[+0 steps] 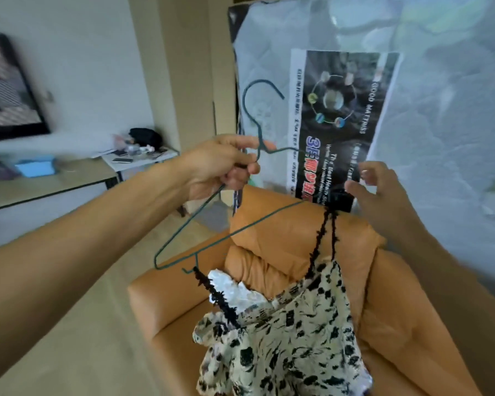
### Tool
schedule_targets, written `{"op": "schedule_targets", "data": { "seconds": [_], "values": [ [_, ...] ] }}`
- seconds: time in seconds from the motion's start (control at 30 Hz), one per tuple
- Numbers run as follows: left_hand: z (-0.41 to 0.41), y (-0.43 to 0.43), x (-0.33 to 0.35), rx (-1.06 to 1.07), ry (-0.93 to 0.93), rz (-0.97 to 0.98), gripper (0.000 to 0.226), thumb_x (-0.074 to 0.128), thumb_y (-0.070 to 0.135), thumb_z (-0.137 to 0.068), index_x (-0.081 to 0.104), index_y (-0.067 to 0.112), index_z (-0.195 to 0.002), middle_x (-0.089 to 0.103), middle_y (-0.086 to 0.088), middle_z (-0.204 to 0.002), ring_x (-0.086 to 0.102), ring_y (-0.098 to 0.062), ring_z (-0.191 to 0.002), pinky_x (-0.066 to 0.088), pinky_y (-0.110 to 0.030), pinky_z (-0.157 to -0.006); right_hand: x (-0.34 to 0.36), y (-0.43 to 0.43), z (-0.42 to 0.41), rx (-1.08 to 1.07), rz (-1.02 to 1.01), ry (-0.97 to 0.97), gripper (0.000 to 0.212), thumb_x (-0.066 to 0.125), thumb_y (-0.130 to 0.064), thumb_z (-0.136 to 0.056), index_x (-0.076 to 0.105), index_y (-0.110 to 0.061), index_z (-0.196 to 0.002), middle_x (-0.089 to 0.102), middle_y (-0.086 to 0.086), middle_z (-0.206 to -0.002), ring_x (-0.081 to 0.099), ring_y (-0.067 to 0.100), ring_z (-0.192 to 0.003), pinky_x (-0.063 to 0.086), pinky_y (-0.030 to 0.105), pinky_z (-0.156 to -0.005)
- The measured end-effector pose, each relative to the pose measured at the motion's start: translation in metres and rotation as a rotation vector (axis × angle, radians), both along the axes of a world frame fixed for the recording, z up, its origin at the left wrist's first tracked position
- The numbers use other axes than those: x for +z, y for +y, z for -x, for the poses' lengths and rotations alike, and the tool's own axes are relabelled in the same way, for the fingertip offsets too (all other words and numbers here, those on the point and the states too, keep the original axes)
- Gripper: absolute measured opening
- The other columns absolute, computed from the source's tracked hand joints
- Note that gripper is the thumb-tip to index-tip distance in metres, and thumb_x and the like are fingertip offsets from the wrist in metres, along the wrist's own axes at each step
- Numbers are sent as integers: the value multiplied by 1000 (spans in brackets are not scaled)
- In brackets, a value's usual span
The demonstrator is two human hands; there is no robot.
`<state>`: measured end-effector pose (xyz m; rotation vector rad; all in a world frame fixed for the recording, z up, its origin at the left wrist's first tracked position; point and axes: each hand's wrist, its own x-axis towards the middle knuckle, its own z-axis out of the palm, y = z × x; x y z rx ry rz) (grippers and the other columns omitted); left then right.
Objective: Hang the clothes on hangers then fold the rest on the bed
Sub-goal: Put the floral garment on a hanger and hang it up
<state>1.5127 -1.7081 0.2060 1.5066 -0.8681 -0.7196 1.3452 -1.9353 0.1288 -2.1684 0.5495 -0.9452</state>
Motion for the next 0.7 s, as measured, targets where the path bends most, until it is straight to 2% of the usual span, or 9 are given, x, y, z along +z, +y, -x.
{"op": "schedule_targets", "data": {
  "seconds": [0.03, 0.1, 0.13, 0.23, 0.3, 0.4, 0.5, 0.63, 0.7],
  "values": [
    [-4, 7, 7, 50, 53, 30, 44, 28, -7, -104, 61, 11, -126, 48, -3, -65, 28, -3, -42, 25, -13, -35, 5, 19, -4, 2, 3, -70, 23, 62, -18, -99, 56, -12, -120, 53, -3, -106, 53, -2, -97, 43, 15, -89],
    [-10, 24, 19, 133, 148, 89, 49, 22, -11, -101, 59, 9, -126, 50, -5, -69, 35, -3, -43, 29, -12, -36, 10, 59, -15, 102, -31, -80, 28, 66, -29, -95, 57, -25, -122, 55, -8, -112, 56, 2, -103, 47, 30, -98],
    [-14, 33, 26, 163, 187, 117, 47, 22, -12, -99, 58, 9, -123, 53, -7, -74, 41, -5, -45, 34, -12, -39, 15, 81, -19, 199, -78, -29, 28, 66, -40, -93, 59, -32, -118, 60, -11, -111, 59, 4, -103, 49, 35, -96],
    [-21, 60, 43, 197, 259, 205, 36, 28, -7, -100, 54, 9, -119, 60, -13, -95, 60, -16, -65, 55, -23, -57, 29, 146, -30, 494, -187, 148, 33, 55, -64, -80, 67, -44, -103, 71, -12, -98, 69, 13, -94, 56, 43, -84],
    [-25, 78, 50, 203, 273, 252, 31, 31, -3, -101, 53, 10, -118, 61, -15, -103, 66, -23, -78, 59, -32, -75, 37, 184, -36, 614, -196, 204, 39, 51, -69, -83, 68, -44, -107, 72, -7, -99, 72, 21, -92, 57, 50, -87],
    [-30, 102, 57, 224, 215, 277, 28, 37, 3, -101, 55, 13, -120, 66, -17, -121, 70, -27, -105, 52, -38, -99, 50, 229, -40, 700, -218, 254, 47, 43, -64, -89, 65, -34, -119, 69, -12, -105, 72, 17, -93, 57, 44, -87],
    [-41, 125, 63, 258, 155, 314, 29, 41, 9, -102, 52, 13, -128, 65, -16, -129, 66, -25, -118, 52, -39, -101, 61, 259, -41, 750, -239, 240, 45, 47, -62, -93, 68, -31, -118, 69, -13, -110, 71, 17, -96, 59, 40, -83],
    [-58, 158, 70, 306, 89, 370, 15, 41, 14, -102, 56, 17, -101, 62, -12, -122, 61, -28, -123, 48, -43, -105, 71, 286, -51, 790, -334, 155, 29, 54, -38, -99, 69, -12, -101, 72, -1, -102, 72, 20, -86, 58, 34, -73],
    [-66, 175, 74, 327, 64, 377, 14, 40, 17, -103, 54, 19, -98, 60, -11, -121, 60, -28, -124, 48, -43, -105, 73, 297, -61, 794, -391, 64, 27, 54, -33, -99, 64, -10, -88, 70, 7, -90, 66, 22, -78, 56, 33, -68]
  ]
}}
